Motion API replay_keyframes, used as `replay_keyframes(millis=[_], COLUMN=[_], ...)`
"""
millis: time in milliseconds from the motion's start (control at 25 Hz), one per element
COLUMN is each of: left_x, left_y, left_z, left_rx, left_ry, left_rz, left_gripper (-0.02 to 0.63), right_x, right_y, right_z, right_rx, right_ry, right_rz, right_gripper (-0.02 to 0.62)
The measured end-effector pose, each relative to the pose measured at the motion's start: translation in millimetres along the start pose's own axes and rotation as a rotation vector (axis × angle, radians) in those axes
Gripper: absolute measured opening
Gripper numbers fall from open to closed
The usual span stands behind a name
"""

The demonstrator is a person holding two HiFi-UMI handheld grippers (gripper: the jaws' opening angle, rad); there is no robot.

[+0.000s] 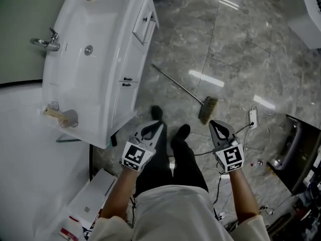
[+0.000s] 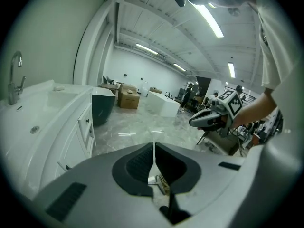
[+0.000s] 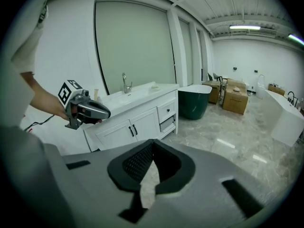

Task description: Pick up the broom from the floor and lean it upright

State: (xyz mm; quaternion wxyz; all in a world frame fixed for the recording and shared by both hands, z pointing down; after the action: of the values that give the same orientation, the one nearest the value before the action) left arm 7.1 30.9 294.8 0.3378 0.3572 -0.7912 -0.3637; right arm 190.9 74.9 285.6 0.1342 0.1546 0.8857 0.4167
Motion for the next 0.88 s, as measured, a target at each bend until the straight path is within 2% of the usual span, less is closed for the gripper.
replay_keyframes(millis=[360,640,880], left_x=[77.2,119.8,155.0], left_y=[66.1,151.0,227.0], left_z=[-78.1,-130.7,-181.1], left_rx=[0.031,0.044,0.066], left_ry=[0.039,0.046,0.03], left_rz=[-0.067,-0.017,-0.02], left_gripper=[0.015,0.015,0.015], right_x=[-9.2,-20.3,-39.9], right_y=[35.6,104.7,176.3], right_z=[-114.0,-204.8,-273.4], right_rx=[0.008,0.022,0.037], right_ry=[-0.046,-0.073,-0.103], right_rz=[-0.039,-0.017,0.013], right_gripper=[0.002,0.002,0.002])
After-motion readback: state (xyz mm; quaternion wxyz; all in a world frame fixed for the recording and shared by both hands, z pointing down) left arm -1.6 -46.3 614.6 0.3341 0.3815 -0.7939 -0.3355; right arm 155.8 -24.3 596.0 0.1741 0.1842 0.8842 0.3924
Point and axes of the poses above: the fingertips, and each gripper's own axes: z backward along the fingers, x to its left, y out of its underside, the point moved 1 cm from there along z, backward along the fingers, and after that the axes turned 1 degree about y, right-handed, at the moved point
